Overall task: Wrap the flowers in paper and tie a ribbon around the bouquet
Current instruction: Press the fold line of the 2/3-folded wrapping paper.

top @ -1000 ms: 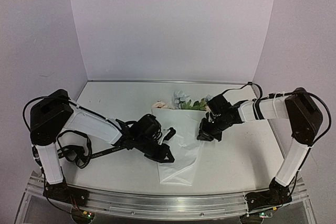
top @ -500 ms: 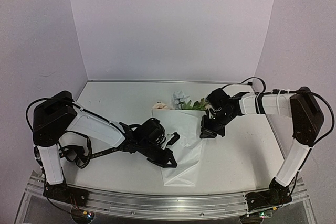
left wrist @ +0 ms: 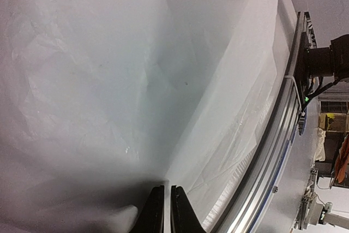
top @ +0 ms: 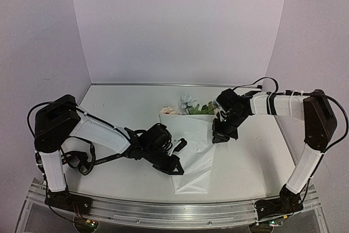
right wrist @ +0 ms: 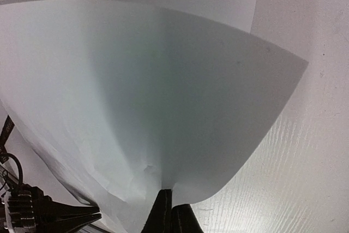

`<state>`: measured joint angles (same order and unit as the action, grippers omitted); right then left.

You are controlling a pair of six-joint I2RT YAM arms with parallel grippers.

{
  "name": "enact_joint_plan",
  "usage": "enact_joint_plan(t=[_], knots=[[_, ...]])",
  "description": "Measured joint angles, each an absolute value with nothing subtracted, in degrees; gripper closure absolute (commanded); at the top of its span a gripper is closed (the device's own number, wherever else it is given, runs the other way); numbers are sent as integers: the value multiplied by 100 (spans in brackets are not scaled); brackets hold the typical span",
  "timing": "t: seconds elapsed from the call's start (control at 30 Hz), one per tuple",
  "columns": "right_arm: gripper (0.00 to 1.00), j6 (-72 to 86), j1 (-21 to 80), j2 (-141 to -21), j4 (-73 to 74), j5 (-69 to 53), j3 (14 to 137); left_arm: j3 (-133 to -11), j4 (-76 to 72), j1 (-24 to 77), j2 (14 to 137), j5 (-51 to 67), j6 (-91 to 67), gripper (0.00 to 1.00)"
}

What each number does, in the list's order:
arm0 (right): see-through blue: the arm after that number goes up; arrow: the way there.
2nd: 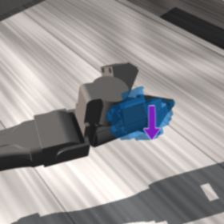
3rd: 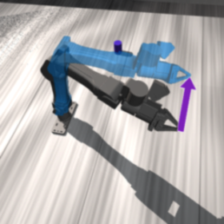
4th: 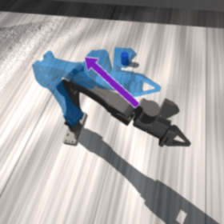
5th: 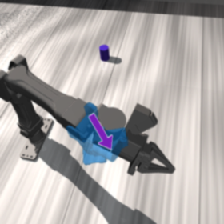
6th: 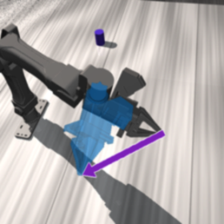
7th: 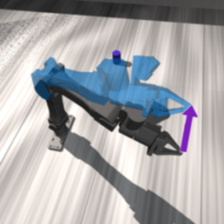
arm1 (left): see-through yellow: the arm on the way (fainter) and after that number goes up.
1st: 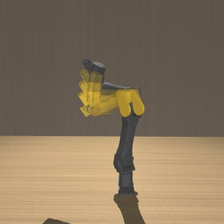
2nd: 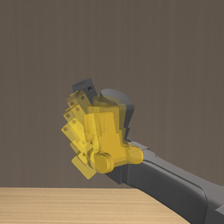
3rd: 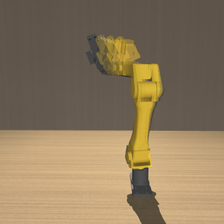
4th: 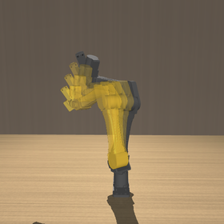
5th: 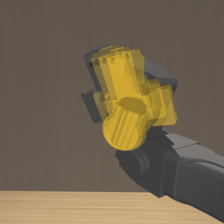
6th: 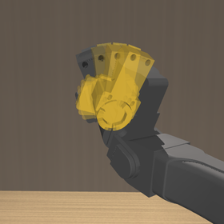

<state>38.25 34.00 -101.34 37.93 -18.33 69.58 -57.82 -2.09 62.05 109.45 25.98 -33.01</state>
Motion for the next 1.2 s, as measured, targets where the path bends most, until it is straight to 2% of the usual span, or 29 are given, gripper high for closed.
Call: enact_joint_plan(t=[0.17,0.27,0.5,0.67,1.2], knots=[[69,3700,3402,-10122,4040,-1855,7010,-5782,-203,6239,11007,2600,-3303,94],[62,3670,3412,-9963,4281,-1875,7009,-5782,-204,6248,11025,2606,-3304,94],[77,3805,3721,-8980,4473,-2031,6759,-5784,-209,6254,11095,2646,-3304,94],[86,4433,4278,-8887,3877,-2304,6372,-5784,-217,6259,11096,2651,-3304,94],[92,7330,4779,-9684,439,-2589,4970,-5784,-264,6296,11096,2626,-3299,94]])
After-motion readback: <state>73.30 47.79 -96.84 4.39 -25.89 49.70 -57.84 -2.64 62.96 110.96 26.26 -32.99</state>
